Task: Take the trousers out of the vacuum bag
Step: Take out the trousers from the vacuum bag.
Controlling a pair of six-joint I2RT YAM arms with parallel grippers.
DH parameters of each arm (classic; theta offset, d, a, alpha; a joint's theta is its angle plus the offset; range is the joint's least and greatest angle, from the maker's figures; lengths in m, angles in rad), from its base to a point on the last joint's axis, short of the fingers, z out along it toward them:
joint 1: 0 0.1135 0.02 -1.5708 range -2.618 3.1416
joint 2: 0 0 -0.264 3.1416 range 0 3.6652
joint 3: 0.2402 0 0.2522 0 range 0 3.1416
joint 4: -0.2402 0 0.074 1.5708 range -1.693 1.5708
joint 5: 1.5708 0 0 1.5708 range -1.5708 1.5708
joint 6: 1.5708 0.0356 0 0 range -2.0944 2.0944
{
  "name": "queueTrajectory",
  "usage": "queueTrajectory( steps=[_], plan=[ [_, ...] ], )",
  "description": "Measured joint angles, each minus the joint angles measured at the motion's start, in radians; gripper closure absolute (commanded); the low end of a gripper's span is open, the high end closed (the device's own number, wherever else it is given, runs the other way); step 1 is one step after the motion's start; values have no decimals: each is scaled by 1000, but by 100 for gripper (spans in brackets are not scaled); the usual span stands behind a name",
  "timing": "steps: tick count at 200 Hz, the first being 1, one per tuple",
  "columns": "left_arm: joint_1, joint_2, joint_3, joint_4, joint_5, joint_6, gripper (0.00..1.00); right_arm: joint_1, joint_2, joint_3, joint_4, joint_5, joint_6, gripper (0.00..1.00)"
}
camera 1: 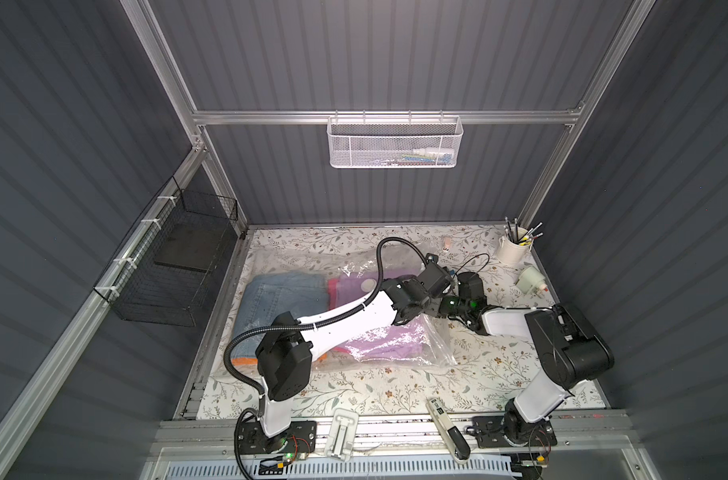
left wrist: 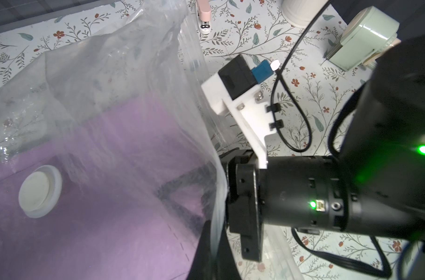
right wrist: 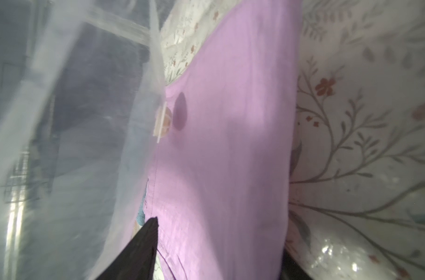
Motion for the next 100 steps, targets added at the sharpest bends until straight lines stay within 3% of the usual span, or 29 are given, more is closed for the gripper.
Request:
queueTrajectory(
  steps=[41, 74, 100],
  plan=[
    [0, 0, 0, 0, 0, 0, 100, 15, 109, 1, 63, -21, 33, 45],
    [0, 0, 0, 0, 0, 0, 100, 30, 134, 1, 133, -37, 80, 81],
    [0, 0, 0, 0, 0, 0, 100, 30, 117, 1, 140, -39, 94, 94]
  ],
)
